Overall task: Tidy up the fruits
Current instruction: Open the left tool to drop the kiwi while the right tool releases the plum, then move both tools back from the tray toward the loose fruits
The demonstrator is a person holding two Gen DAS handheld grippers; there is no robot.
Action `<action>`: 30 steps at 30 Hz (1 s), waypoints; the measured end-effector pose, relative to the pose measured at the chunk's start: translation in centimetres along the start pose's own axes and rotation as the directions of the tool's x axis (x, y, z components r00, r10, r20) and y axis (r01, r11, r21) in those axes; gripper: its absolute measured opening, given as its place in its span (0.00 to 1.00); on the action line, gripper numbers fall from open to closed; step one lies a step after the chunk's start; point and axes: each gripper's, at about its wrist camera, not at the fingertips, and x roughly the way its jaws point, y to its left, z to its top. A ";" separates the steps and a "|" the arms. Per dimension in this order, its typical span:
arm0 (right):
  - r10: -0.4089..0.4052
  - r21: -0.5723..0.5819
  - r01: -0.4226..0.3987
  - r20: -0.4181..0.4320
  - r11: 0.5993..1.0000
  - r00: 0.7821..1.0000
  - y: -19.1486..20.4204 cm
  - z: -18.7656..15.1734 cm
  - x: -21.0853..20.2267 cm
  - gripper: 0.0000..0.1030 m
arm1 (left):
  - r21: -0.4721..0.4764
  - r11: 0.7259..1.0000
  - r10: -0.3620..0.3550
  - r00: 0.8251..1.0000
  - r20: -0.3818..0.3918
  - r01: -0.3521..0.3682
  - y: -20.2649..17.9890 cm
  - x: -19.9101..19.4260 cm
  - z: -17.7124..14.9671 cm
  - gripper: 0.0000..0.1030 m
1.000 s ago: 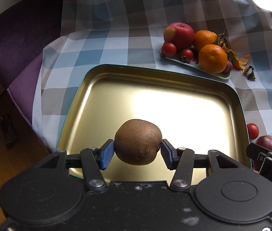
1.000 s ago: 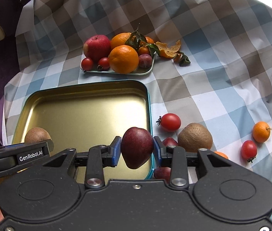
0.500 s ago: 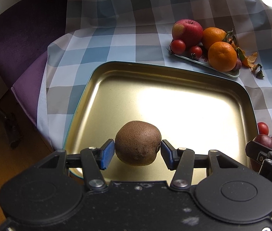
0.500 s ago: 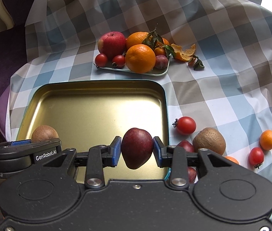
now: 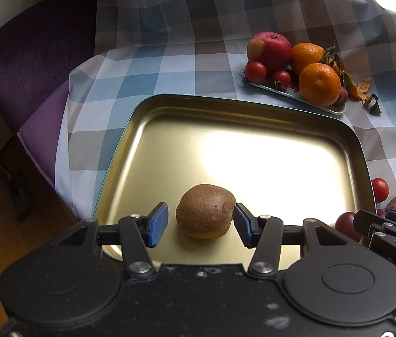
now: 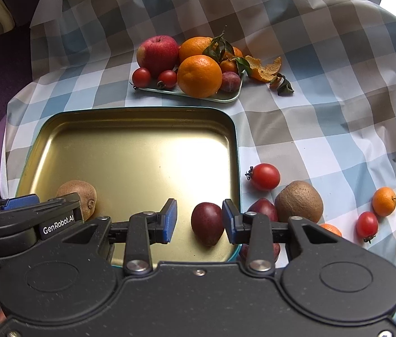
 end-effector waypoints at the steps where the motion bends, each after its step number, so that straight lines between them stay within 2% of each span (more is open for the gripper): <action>1: -0.001 0.000 0.001 -0.002 1.000 1.000 0.0 0.0 0.0 0.44 | -0.002 1.000 -0.003 1.000 -0.005 0.003 0.0 0.0 0.0 0.52; 17: -0.028 0.008 0.028 -0.045 1.000 0.999 -0.7 0.0 0.5 0.45 | 0.019 1.000 -0.002 0.999 -0.045 0.003 -0.4 0.4 -0.3 0.52; 30: -0.040 0.060 0.044 -0.059 0.997 0.997 -3.0 0.0 0.2 0.45 | 0.044 0.999 -0.027 0.998 -0.058 0.030 -2.0 -0.1 -0.8 0.52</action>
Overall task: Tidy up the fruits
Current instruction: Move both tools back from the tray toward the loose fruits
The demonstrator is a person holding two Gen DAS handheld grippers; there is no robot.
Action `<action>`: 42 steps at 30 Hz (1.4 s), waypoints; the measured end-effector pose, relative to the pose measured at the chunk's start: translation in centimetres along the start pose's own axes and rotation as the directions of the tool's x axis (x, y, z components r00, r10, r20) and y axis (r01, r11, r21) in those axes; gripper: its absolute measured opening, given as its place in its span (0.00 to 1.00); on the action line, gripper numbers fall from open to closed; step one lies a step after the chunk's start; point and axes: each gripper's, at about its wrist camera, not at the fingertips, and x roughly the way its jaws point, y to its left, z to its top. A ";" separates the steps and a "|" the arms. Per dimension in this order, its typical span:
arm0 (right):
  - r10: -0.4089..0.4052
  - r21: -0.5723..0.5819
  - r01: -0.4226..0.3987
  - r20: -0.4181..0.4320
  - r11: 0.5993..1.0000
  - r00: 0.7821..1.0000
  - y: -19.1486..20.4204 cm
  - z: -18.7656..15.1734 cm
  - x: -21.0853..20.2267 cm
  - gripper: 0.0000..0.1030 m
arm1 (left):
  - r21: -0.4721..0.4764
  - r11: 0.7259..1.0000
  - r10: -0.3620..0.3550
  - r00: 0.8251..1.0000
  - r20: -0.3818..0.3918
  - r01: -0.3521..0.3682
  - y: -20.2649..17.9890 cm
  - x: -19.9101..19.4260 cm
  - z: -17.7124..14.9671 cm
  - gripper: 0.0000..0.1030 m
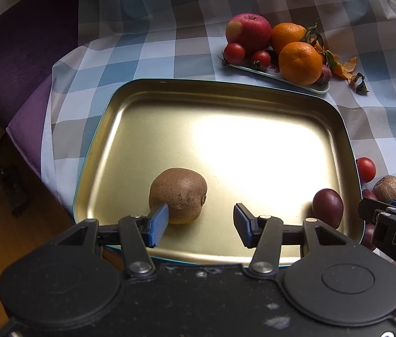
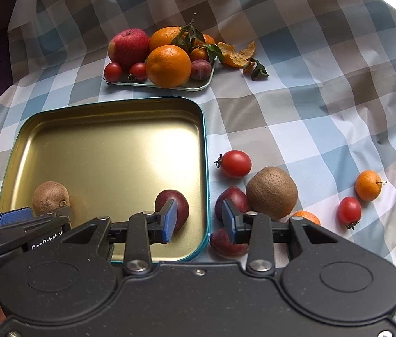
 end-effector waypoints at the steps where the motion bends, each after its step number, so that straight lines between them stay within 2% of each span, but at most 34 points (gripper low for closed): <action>1: -0.004 0.003 0.004 -0.007 1.000 1.000 -0.3 0.0 0.1 0.45 | 0.002 1.000 -0.002 1.000 -0.001 0.002 -0.2 0.0 0.0 0.52; 16: -0.053 0.106 0.053 -0.006 0.993 0.999 -6.7 -1.3 -0.7 0.45 | 0.073 0.996 -0.053 0.999 -0.003 0.053 -5.5 -0.8 -0.5 0.52; 25: -0.090 0.238 0.092 -0.020 0.967 0.996 -13.3 -3.0 -1.3 0.45 | 0.133 0.981 -0.142 0.990 -0.004 0.141 -10.1 -2.0 -1.4 0.52; 31: -0.054 0.302 0.067 -0.051 0.951 0.997 -16.4 -4.2 -1.2 0.46 | 0.176 0.965 -0.193 0.981 -0.020 0.193 -13.0 -2.1 -1.9 0.52; 42: 0.010 0.316 0.025 -0.110 0.949 0.994 -17.8 -5.7 0.3 0.46 | 0.200 0.953 -0.220 0.974 -0.052 0.226 -15.7 -2.1 -2.5 0.52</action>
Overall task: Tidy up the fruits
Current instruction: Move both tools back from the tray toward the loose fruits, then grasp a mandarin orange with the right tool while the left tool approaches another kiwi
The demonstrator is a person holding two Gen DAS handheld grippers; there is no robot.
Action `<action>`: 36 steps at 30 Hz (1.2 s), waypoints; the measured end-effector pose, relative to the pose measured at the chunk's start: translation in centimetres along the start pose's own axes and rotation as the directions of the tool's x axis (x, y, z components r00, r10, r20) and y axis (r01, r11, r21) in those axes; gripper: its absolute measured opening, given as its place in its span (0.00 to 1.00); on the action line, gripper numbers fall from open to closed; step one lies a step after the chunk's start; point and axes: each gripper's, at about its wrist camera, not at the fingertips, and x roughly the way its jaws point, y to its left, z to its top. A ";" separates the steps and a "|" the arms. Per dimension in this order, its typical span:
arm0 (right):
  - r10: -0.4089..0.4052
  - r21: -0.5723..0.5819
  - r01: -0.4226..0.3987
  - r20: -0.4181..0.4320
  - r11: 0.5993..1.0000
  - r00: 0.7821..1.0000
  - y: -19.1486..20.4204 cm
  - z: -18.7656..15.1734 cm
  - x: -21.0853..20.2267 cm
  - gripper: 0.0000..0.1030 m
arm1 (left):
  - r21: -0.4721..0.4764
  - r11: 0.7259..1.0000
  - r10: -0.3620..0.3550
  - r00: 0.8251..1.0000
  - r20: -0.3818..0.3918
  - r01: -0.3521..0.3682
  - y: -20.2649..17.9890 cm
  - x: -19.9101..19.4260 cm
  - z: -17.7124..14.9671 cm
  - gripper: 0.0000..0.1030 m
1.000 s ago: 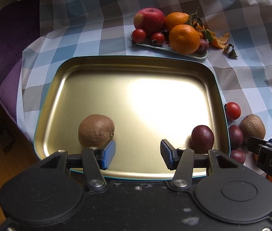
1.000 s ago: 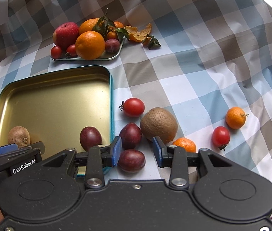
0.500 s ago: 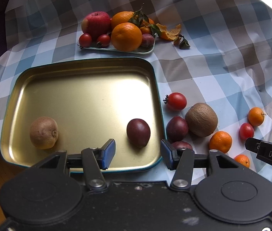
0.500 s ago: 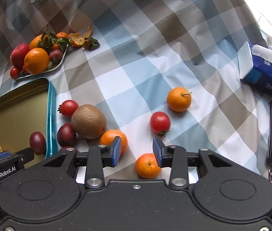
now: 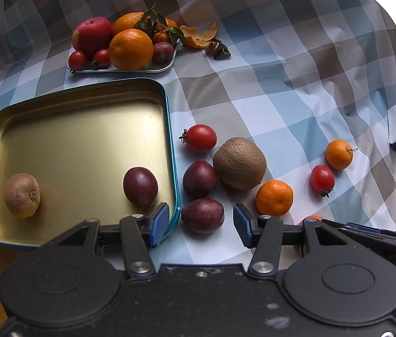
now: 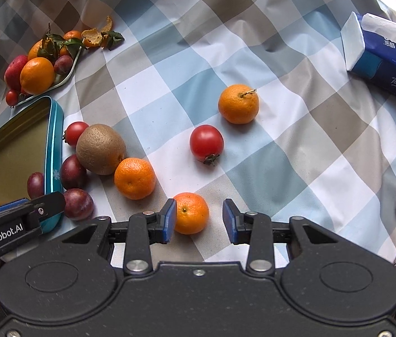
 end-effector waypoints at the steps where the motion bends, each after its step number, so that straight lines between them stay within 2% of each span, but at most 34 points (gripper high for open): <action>1: -0.004 0.015 0.004 0.003 1.000 1.000 -0.3 0.1 0.0 0.46 | -0.003 1.000 0.003 1.000 -0.004 -0.003 0.0 0.1 0.1 0.52; 5: -0.012 0.063 0.011 0.012 0.998 1.000 -1.3 0.6 0.1 0.46 | -0.008 1.000 0.008 1.000 -0.013 -0.008 -0.5 0.4 1.5 0.51; 9: -0.016 0.088 0.013 0.034 0.996 0.999 -1.8 0.9 -0.1 0.46 | 0.022 1.000 -0.017 1.000 -0.009 0.017 -1.3 0.5 3.1 0.51; 14: -0.009 0.104 0.002 0.063 0.995 0.998 -2.0 1.3 -0.5 0.46 | 0.029 0.998 -0.061 0.997 -0.040 0.062 -2.1 1.9 5.2 0.51; 17: 0.003 0.117 -0.013 0.082 0.993 0.997 -2.2 1.6 -0.6 0.46 | 0.023 0.998 -0.057 0.997 -0.055 0.058 -2.5 3.0 5.9 0.51; 20: -0.008 0.134 -0.005 0.099 0.991 0.995 -2.6 2.3 -0.6 0.46 | 0.029 0.999 -0.041 0.998 -0.055 0.043 -2.8 3.6 5.9 0.51; 24: -0.024 0.164 0.003 0.125 0.987 0.992 -3.0 4.2 -0.2 0.46 | 0.018 0.997 -0.068 0.996 -0.066 0.069 -3.0 4.0 5.8 0.51; 33: -0.072 0.161 0.054 0.108 0.985 0.992 -2.6 8.2 3.2 0.46 | 0.010 0.998 -0.054 0.996 -0.066 0.055 -2.8 4.5 5.9 0.51; 35: -0.120 0.155 0.102 0.112 0.983 0.987 -2.5 8.5 3.8 0.54 | 0.001 0.998 -0.056 0.996 -0.074 0.056 -2.6 4.7 6.0 0.51; 36: -0.133 0.145 0.116 0.116 0.983 0.984 -2.5 8.6 4.1 0.54 | -0.002 0.998 -0.059 0.995 -0.077 0.059 -2.5 4.7 6.0 0.51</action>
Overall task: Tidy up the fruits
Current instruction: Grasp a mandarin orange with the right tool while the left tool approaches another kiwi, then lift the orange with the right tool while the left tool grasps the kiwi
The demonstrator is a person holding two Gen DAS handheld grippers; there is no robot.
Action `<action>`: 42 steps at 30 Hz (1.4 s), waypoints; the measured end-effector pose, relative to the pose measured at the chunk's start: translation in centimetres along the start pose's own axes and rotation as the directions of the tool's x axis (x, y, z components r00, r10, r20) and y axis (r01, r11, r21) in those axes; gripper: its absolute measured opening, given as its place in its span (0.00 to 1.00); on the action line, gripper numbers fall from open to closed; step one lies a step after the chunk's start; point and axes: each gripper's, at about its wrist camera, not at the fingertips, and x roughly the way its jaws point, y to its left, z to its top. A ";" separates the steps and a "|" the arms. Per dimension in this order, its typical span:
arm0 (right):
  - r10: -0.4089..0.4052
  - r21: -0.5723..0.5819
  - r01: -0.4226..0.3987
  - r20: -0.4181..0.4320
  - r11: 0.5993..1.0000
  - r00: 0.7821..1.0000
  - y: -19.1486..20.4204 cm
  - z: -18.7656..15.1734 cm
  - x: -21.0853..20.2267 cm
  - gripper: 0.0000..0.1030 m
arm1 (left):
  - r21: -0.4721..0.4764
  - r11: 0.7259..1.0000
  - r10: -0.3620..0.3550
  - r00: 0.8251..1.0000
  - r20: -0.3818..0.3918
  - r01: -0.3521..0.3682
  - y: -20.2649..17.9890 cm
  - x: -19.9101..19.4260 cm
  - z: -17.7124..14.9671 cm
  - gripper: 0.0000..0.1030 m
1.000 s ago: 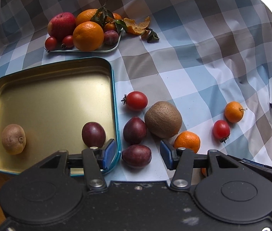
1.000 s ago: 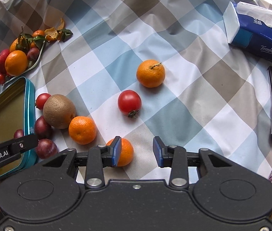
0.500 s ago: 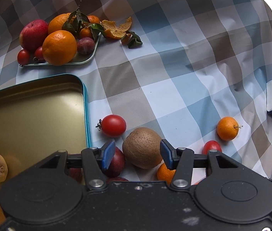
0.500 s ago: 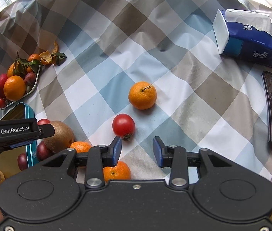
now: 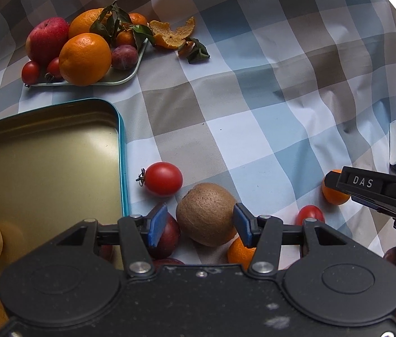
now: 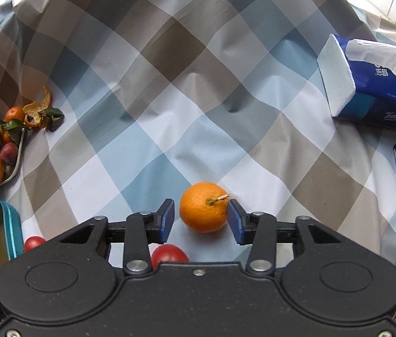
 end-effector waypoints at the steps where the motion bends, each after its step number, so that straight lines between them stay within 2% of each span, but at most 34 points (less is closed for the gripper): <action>1: -0.002 -0.009 0.002 -0.006 1.000 1.000 0.0 0.1 0.5 0.54 | -0.002 1.000 -0.001 1.000 -0.002 0.001 0.1 0.0 0.0 0.52; 4: 0.038 0.018 -0.037 -0.061 0.999 0.997 -0.4 0.1 2.1 0.54 | -0.005 1.000 -0.006 1.000 0.000 0.006 0.2 0.1 0.0 0.52; 9: 0.006 0.015 -0.006 -0.017 1.000 1.000 0.0 -0.7 2.2 0.55 | 0.006 1.000 -0.007 1.000 0.005 0.007 0.0 0.1 -0.1 0.53; 13: 0.012 -0.066 -0.012 0.009 0.998 1.000 1.1 -1.5 2.3 0.71 | 0.011 1.000 -0.013 1.000 0.004 0.013 -0.1 0.2 -0.2 0.52; 18: 0.008 -0.063 -0.005 0.053 0.998 0.999 1.1 -2.3 2.1 0.73 | 0.008 1.000 -0.021 0.999 0.024 0.021 0.0 -0.1 -0.1 0.52; 20: 0.010 -0.064 -0.007 0.049 0.998 0.999 0.9 -2.1 2.1 0.72 | 0.002 1.000 -0.031 0.999 0.032 0.031 0.2 -0.3 -0.1 0.52; 23: -0.014 -0.063 0.016 0.043 0.998 0.999 0.9 -1.8 2.0 0.66 | -0.007 0.999 -0.047 0.998 0.042 0.047 0.5 -0.6 0.1 0.52; 26: -0.022 -0.015 0.022 0.031 1.000 0.999 0.3 -1.2 1.9 0.52 | -0.007 0.998 -0.056 0.997 0.051 0.056 0.7 -0.8 0.2 0.52; 31: 0.010 0.037 -0.010 -0.004 0.999 1.000 -0.7 -0.8 1.2 0.50 | 0.026 0.998 -0.067 0.996 0.053 0.065 0.3 -0.9 -0.1 0.53; 39: 0.047 0.016 -0.048 0.039 0.999 0.998 -0.6 -2.2 -1.6 0.50 | 0.084 0.996 -0.027 0.999 0.036 0.024 -1.1 0.3 -1.0 0.54; 42: 0.056 0.018 -0.057 0.054 0.998 0.997 -0.7 -2.6 -2.4 0.50 | 0.102 0.995 -0.001 0.999 0.039 -0.003 -1.6 0.9 -1.2 0.59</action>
